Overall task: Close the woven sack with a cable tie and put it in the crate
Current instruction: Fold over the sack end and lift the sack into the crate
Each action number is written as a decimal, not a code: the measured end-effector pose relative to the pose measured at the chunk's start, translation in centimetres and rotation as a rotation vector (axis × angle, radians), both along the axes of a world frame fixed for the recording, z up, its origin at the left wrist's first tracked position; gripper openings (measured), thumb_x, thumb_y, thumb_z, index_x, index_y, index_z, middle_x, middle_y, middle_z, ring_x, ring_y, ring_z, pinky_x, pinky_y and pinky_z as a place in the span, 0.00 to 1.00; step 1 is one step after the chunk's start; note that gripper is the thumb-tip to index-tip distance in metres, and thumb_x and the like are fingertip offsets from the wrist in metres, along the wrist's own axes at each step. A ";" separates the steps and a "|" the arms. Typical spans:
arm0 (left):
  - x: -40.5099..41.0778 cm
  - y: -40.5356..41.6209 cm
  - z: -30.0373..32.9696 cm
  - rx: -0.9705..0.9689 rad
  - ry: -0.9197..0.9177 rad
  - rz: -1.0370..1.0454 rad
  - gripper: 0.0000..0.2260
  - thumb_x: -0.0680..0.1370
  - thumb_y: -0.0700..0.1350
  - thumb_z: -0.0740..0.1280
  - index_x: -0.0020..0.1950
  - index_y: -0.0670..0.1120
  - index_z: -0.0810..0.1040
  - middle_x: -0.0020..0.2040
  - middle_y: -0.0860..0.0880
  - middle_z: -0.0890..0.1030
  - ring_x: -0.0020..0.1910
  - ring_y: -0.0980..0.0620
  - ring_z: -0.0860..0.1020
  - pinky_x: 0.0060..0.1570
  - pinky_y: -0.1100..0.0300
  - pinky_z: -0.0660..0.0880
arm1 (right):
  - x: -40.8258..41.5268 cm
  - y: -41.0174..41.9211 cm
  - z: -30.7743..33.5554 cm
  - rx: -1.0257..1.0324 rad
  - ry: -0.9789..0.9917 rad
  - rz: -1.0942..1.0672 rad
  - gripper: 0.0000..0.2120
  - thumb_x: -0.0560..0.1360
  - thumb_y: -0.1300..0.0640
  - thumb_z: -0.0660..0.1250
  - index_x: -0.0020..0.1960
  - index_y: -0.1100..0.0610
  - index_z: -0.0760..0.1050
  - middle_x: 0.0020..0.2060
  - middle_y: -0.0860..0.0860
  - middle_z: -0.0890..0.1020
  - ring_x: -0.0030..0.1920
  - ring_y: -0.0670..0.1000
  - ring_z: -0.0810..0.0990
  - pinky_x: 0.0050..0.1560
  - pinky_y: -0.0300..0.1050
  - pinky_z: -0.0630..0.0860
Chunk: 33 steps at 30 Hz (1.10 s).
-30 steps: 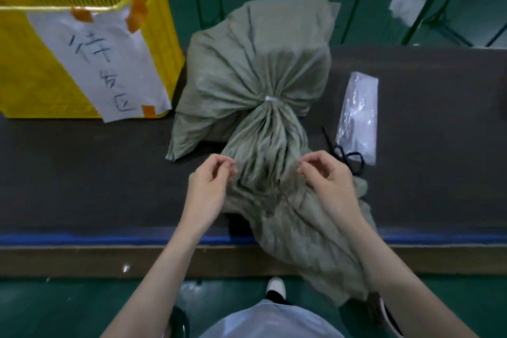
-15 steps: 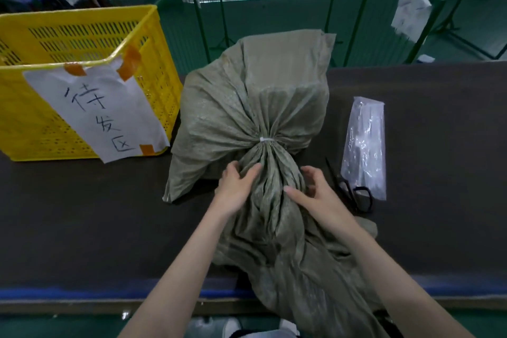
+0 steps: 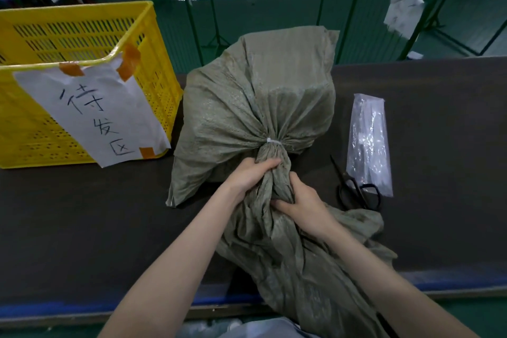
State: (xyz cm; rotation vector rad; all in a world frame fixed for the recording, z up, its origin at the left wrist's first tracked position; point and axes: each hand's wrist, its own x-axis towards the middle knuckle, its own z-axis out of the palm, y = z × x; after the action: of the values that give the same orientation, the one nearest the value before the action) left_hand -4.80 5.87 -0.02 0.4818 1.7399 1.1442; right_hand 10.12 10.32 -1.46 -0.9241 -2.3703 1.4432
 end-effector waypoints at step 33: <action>5.8 -2.1 -5.9 -0.305 0.565 0.177 0.60 0.63 0.64 0.73 0.76 0.50 0.32 0.77 0.39 0.51 0.76 0.42 0.53 0.74 0.46 0.51 | -9.5 7.3 2.9 1.112 -0.285 0.159 0.15 0.76 0.61 0.60 0.62 0.56 0.68 0.55 0.60 0.73 0.49 0.64 0.76 0.34 0.52 0.66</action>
State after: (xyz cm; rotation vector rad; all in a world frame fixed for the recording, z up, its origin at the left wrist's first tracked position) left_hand 1.03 3.74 -5.88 0.4985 2.4429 0.8831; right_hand 0.64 17.65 1.44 -0.6223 -2.8504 -0.1385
